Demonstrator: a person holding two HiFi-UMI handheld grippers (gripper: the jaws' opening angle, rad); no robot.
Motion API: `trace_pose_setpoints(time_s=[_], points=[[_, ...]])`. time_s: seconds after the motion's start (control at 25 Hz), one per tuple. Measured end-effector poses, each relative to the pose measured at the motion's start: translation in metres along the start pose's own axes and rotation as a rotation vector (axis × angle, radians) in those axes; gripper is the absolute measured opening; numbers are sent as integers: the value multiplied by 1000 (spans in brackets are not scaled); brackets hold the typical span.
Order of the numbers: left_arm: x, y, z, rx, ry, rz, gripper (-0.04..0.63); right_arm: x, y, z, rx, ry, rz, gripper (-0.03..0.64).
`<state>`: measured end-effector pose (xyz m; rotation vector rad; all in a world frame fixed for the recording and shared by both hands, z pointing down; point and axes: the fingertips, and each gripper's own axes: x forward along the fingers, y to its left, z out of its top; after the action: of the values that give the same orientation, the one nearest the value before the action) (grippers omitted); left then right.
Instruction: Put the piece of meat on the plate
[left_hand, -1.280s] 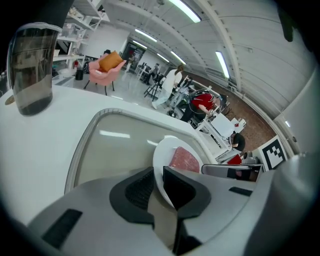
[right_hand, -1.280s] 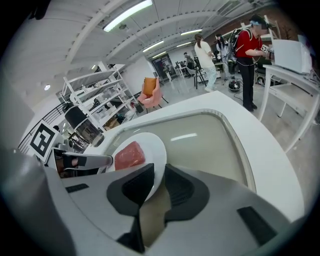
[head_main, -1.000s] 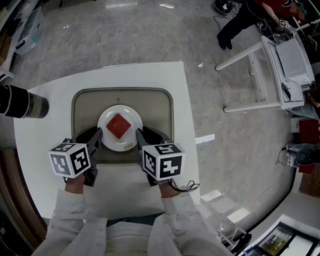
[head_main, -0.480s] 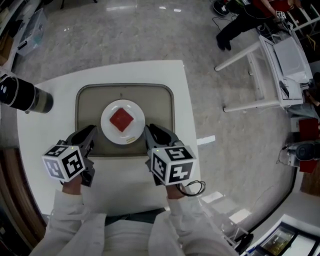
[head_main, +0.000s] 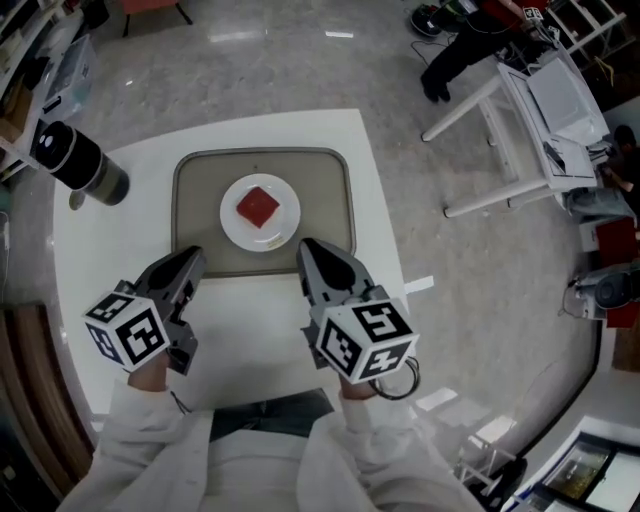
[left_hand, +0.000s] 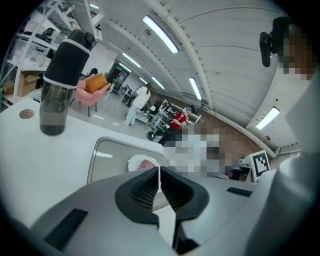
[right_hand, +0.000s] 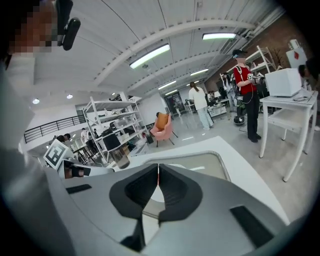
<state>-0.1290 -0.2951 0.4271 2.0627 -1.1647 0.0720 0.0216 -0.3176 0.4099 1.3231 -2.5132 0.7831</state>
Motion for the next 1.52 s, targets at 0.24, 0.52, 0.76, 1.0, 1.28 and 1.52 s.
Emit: trace_pose_setpoints(time_s=[0.24,0.52,0.76,1.0,1.28,1.52], points=[[-53,-38,-10,55,-55,-72,12,-48,47,-14,-24,-72,-16,17],[-93,-83,-29,111,-62,-140,12,-99,89,-37,-40,-100,-31,15],[-105,-110,-48,138,-58,-179,12,-121,98,-56,-41,-92,-31,15],[-109,-129,-56,154,-60,-183,12,-133,105,-54,-93,-77,23,15],[-107,-141,-71,118,-40,-185,12,-140,112,-51,-143,-54,86,15],[-98,-148,-82,117,-26,-170,12,-144,111,-53,-163,-38,115,15]])
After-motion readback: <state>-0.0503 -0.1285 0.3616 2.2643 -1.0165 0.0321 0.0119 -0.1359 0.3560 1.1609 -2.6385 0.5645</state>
